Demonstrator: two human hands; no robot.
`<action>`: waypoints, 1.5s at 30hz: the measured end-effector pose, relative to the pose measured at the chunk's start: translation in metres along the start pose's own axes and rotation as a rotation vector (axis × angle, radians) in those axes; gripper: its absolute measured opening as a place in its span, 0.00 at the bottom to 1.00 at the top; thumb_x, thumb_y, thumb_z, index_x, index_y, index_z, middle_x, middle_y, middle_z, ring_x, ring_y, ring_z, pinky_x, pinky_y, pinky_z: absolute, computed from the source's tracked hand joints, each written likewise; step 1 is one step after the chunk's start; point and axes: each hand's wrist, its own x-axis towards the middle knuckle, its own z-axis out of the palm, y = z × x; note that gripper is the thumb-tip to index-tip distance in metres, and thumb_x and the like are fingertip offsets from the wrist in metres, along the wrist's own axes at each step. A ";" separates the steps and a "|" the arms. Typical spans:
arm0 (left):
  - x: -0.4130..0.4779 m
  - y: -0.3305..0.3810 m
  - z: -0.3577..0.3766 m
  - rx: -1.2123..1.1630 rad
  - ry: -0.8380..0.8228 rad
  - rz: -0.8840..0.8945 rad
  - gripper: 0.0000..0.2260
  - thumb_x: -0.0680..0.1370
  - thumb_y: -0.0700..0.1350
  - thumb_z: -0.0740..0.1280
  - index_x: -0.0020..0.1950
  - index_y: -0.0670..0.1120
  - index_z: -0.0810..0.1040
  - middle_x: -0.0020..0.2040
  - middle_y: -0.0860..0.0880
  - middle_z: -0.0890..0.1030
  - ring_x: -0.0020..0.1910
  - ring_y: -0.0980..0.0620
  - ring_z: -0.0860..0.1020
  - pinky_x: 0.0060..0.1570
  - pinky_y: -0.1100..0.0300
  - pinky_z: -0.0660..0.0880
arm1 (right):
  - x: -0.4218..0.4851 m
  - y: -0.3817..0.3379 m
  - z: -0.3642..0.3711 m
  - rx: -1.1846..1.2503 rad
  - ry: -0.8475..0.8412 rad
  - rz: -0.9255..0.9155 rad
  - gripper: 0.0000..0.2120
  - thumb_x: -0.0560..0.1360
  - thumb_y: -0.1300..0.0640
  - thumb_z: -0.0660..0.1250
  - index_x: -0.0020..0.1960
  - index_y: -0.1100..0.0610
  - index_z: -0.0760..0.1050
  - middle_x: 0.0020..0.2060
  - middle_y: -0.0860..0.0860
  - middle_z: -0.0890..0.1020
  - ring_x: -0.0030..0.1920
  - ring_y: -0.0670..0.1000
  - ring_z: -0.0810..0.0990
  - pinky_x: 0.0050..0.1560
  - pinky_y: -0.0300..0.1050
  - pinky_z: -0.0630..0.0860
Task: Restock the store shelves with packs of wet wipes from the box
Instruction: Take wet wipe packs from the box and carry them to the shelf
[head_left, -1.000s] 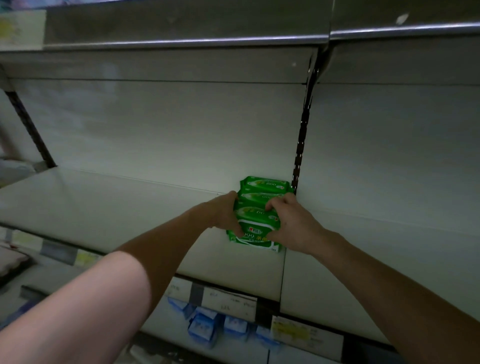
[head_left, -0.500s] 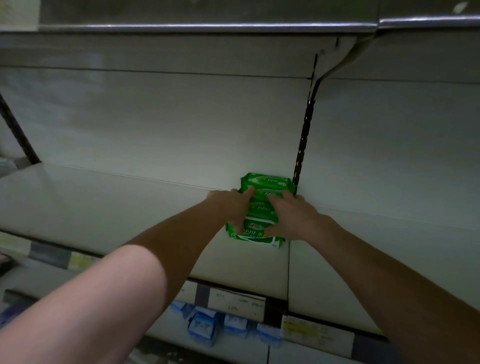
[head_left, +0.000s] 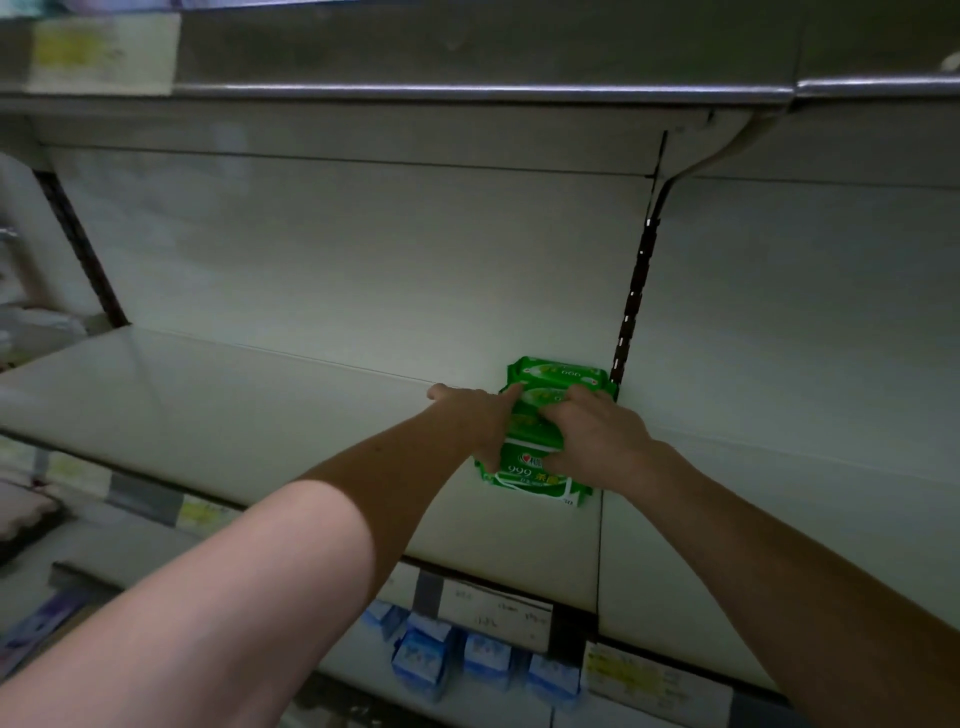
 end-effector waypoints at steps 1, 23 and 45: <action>-0.001 -0.001 0.002 -0.010 0.006 -0.004 0.50 0.72 0.53 0.73 0.78 0.52 0.37 0.68 0.46 0.72 0.66 0.42 0.71 0.66 0.36 0.63 | 0.001 0.000 -0.004 -0.024 -0.026 -0.006 0.22 0.73 0.46 0.70 0.63 0.54 0.73 0.55 0.54 0.72 0.56 0.54 0.73 0.44 0.44 0.70; -0.219 -0.149 0.095 -0.258 -0.078 -0.759 0.25 0.76 0.51 0.68 0.71 0.47 0.69 0.67 0.45 0.74 0.62 0.43 0.75 0.59 0.50 0.74 | -0.015 -0.250 -0.007 0.011 0.021 -0.695 0.15 0.75 0.54 0.64 0.62 0.53 0.75 0.58 0.53 0.78 0.55 0.55 0.78 0.50 0.47 0.73; -0.676 -0.141 0.320 -0.711 -0.323 -1.452 0.28 0.76 0.52 0.69 0.73 0.45 0.67 0.65 0.44 0.75 0.56 0.44 0.77 0.46 0.54 0.76 | -0.346 -0.592 0.071 -0.078 -0.223 -1.473 0.15 0.77 0.51 0.65 0.64 0.52 0.74 0.55 0.52 0.80 0.54 0.54 0.79 0.52 0.49 0.79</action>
